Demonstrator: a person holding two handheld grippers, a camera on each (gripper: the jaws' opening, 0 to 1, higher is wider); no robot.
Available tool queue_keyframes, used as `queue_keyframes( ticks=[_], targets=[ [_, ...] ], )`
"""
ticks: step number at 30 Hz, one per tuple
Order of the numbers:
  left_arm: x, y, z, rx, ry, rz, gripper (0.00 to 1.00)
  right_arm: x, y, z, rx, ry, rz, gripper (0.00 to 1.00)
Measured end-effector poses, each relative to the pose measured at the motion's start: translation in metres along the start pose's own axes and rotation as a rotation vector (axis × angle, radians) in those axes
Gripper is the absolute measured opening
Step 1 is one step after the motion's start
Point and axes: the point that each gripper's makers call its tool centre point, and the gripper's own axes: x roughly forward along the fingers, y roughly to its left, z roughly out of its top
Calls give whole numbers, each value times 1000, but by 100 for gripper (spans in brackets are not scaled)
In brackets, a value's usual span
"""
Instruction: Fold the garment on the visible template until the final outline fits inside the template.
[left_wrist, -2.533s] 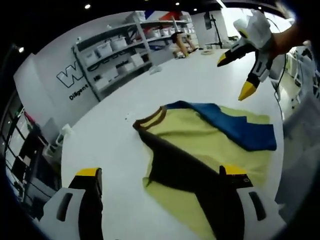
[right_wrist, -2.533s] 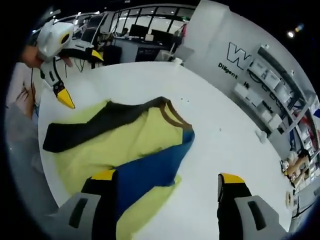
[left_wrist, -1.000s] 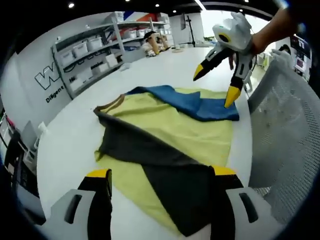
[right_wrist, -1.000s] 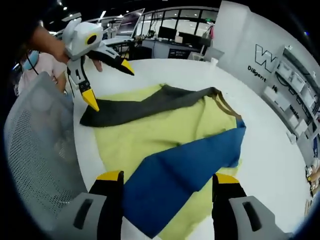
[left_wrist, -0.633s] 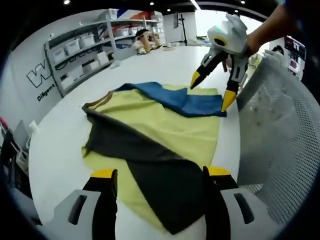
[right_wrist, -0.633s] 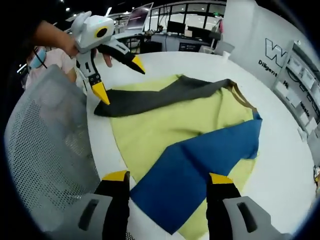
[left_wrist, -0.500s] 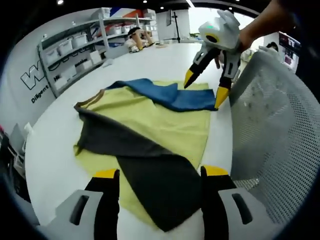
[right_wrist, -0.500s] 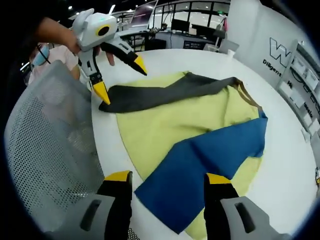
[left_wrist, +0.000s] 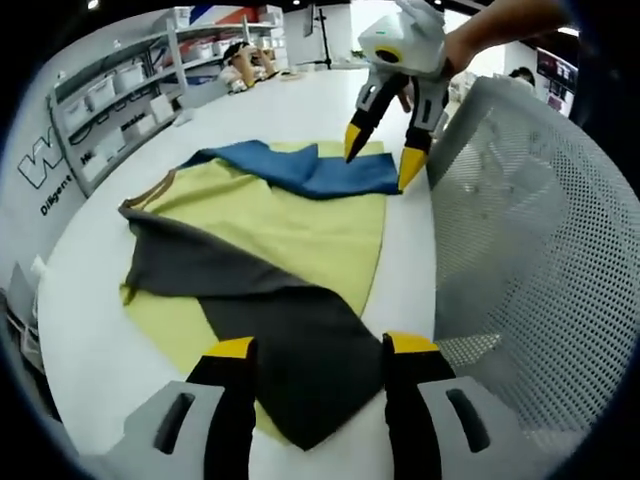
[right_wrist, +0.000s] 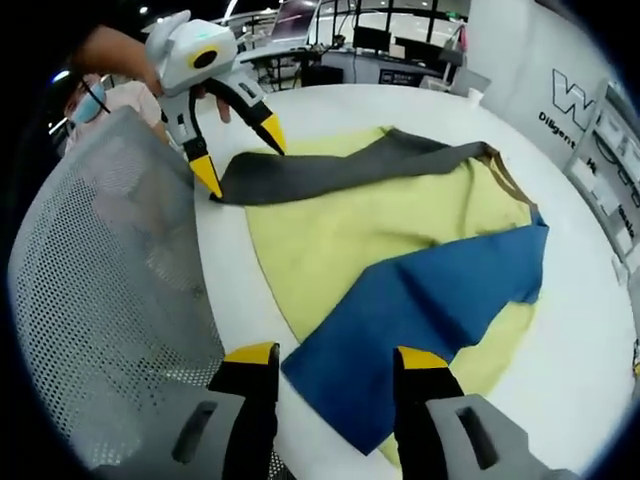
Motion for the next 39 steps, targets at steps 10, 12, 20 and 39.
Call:
queue_keyframes(
  ticks=[10,12,20,39],
  targets=[
    [2,-20,-15,80,62,-71,38,3,7,-8,-58,48,15,29],
    [3,-21,-16,79,67,-74,36,4,7,-10,-63,58,15,26],
    [3,-8,-16,-21,79,-25,18,3,7,-12,-58,65,15,0],
    [-29,67,10,-404,-60,123,3,-40,-63,20,-24,-23,-149,0]
  ],
)
